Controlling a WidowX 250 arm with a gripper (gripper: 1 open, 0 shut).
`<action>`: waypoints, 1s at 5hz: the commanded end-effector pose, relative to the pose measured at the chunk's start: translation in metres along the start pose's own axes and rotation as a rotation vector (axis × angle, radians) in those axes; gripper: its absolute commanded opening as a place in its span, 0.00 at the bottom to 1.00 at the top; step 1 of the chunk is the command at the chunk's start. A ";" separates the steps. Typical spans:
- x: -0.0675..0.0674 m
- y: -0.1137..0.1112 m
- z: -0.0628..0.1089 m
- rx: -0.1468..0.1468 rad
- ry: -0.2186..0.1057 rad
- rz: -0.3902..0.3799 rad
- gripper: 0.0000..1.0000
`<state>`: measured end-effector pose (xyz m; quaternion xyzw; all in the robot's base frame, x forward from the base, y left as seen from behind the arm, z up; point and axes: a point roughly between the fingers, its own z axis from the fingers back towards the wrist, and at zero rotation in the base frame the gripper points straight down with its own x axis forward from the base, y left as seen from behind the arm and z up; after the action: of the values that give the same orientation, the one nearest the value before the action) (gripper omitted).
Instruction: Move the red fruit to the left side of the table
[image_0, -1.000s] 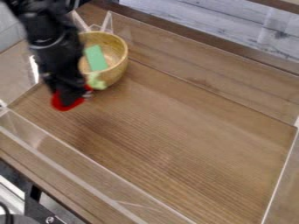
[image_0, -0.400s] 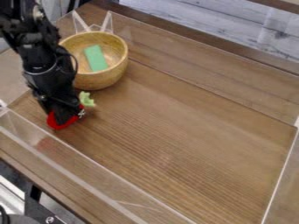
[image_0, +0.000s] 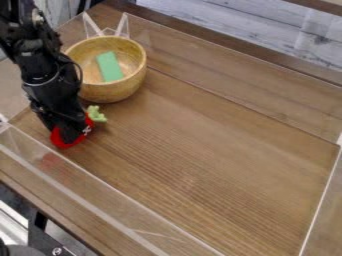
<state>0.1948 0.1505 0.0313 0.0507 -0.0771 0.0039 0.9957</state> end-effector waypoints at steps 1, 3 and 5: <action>0.005 0.011 0.002 0.017 -0.014 0.004 0.00; 0.021 0.020 0.005 0.000 -0.004 -0.063 0.00; 0.027 0.011 -0.004 0.003 0.029 0.041 0.00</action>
<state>0.2163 0.1596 0.0284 0.0435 -0.0529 0.0254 0.9973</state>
